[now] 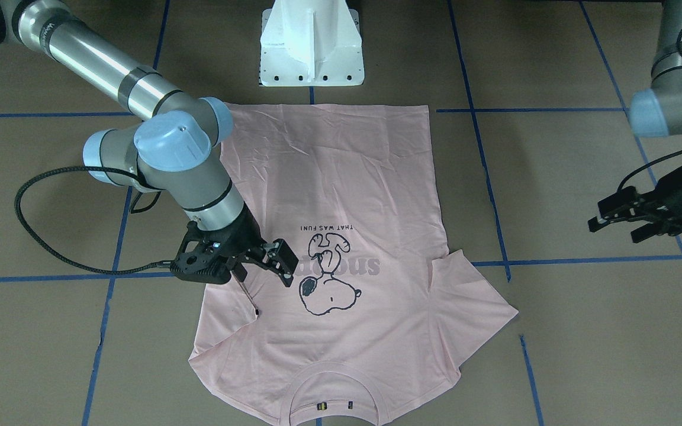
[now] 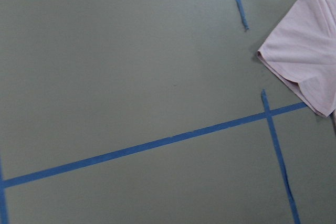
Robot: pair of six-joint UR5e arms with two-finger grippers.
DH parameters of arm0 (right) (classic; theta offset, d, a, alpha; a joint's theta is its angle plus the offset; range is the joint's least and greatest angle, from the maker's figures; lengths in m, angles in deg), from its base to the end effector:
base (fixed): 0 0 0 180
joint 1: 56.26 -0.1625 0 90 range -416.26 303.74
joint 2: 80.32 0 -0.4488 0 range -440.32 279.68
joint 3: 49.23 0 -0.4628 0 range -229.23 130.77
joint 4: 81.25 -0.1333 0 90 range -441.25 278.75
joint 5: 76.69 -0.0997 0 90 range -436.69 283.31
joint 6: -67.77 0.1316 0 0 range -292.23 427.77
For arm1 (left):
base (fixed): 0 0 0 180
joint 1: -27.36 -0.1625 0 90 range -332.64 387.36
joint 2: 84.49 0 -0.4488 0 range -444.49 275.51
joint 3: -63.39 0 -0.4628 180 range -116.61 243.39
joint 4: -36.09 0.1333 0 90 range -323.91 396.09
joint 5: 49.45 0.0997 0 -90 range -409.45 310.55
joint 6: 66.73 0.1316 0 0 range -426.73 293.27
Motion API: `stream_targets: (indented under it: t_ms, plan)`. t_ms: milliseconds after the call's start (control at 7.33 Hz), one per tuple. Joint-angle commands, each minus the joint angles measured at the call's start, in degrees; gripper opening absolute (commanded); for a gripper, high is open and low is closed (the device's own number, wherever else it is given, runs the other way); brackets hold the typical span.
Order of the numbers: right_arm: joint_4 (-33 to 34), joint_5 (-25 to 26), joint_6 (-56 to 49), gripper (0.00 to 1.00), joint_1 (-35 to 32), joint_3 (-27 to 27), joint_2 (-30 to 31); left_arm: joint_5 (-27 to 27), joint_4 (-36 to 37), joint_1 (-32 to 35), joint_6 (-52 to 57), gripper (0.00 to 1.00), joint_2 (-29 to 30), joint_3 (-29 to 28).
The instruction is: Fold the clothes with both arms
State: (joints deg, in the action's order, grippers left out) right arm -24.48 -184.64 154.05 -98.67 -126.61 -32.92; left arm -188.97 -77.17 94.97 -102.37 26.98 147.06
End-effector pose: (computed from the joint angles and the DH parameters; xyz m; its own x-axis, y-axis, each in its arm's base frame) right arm -0.5734 -0.6494 0.2290 0.3605 0.2457 0.8998 -0.4160 0.9058 -0.0807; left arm 0.2520 -0.6989 0.4643 0.5155 0.1338 -0.8464 0.0023 0.9875 0.1575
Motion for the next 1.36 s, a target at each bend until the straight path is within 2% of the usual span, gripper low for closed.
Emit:
stream_targets:
  t_ms: [0, 136, 273, 545, 682, 955, 1091, 1227]
  plan:
    - [-0.2, -0.2, 4.0, 1.00, 1.9, -14.0, 9.9, 8.2, -3.5, -6.9, -9.0, 1.00, 7.4, -7.0]
    - [0.1, -0.1, 4.1, 1.00, 1.8, -17.4, 12.0, 11.4, -10.2, -8.6, -11.5, 1.00, 9.4, -12.6]
    - [0.2, -0.1, 4.1, 1.00, 1.9, -18.0, 12.3, 14.1, -16.5, -10.2, -16.1, 1.00, 10.3, -16.8]
    - [-0.3, -0.1, 4.2, 1.00, 2.0, -18.1, 12.5, 14.5, -17.8, -12.6, -17.3, 0.82, 12.4, -20.5]
    - [-0.3, 0.2, 4.4, 1.00, 1.9, -18.6, 12.6, 17.8, -18.0, -12.7, -17.3, 0.76, 12.7, -21.3]
    - [-0.3, 0.5, 4.5, 1.00, 2.0, -18.5, 13.0, 19.2, -20.2, -13.1, -17.2, 0.73, 13.5, -24.3]
    - [-0.3, 0.6, 4.6, 1.00, 2.0, -18.6, 12.9, 19.3, -20.2, -13.1, -17.2, 0.64, 13.6, -24.4]
    - [-0.3, 0.6, 4.5, 1.00, 2.0, -18.6, 13.0, 19.3, -20.2, -13.1, -17.2, 0.49, 13.8, -24.6]
